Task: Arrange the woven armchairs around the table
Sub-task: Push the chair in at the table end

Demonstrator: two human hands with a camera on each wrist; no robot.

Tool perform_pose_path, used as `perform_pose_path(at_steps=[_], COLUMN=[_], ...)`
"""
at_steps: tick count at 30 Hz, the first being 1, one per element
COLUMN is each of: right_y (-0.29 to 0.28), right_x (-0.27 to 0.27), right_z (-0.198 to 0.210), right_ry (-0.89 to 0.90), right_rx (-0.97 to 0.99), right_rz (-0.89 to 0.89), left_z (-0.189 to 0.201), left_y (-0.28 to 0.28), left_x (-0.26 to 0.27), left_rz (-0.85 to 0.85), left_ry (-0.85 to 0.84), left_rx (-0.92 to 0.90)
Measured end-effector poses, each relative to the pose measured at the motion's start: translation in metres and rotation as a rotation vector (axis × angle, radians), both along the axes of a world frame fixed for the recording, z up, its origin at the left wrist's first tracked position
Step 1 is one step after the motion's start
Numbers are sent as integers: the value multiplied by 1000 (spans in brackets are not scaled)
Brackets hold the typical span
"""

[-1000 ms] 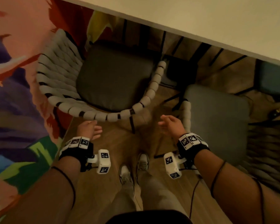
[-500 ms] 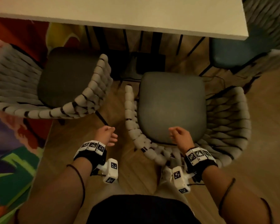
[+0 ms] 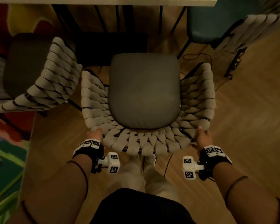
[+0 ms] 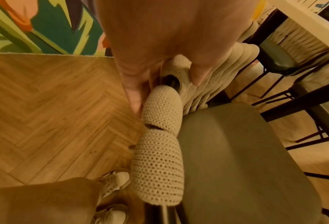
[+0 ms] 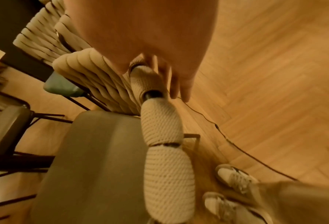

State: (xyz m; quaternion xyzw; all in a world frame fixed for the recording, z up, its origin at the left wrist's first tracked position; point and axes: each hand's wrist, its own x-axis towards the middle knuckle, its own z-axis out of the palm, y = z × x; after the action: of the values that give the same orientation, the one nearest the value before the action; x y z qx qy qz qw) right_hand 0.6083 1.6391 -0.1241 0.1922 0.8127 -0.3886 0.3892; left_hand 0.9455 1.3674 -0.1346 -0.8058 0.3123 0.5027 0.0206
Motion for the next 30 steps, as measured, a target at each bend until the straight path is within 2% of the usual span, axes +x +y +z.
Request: perform_pose_path(at_steps=[2, 5, 8, 11, 13, 18, 22, 26, 30], right_y=[7, 16, 9, -18, -33, -49, -86, -110, -132], right_x=[-6, -16, -13, 3, 7, 1, 4, -4, -10], right_z=[-34, -72, -56, -3, 13, 0, 29, 31, 28], right_ry=[16, 55, 50, 34, -2, -4, -110, -155, -172], right_rx=[-14, 45, 95, 43, 8, -5, -64, -127, -140], right_rz=[-22, 0, -9, -51, -78, -65, -67, -6, -29], left_z=[1, 25, 29, 27, 26, 26, 27, 29, 25], left_y=[0, 2, 1, 0, -5, -33, -63, -91, -116], left_x=[-3, -17, -24, -26, -26, -25, -27, -29, -29], left_rz=[11, 16, 2, 1, -19, -16, -72, -87, -48], left_ry=[-19, -22, -80, -91, -92, -92, -116, -151, -132], left_rx=[-12, -30, -37, -55, -56, -63, -40, -71, -92])
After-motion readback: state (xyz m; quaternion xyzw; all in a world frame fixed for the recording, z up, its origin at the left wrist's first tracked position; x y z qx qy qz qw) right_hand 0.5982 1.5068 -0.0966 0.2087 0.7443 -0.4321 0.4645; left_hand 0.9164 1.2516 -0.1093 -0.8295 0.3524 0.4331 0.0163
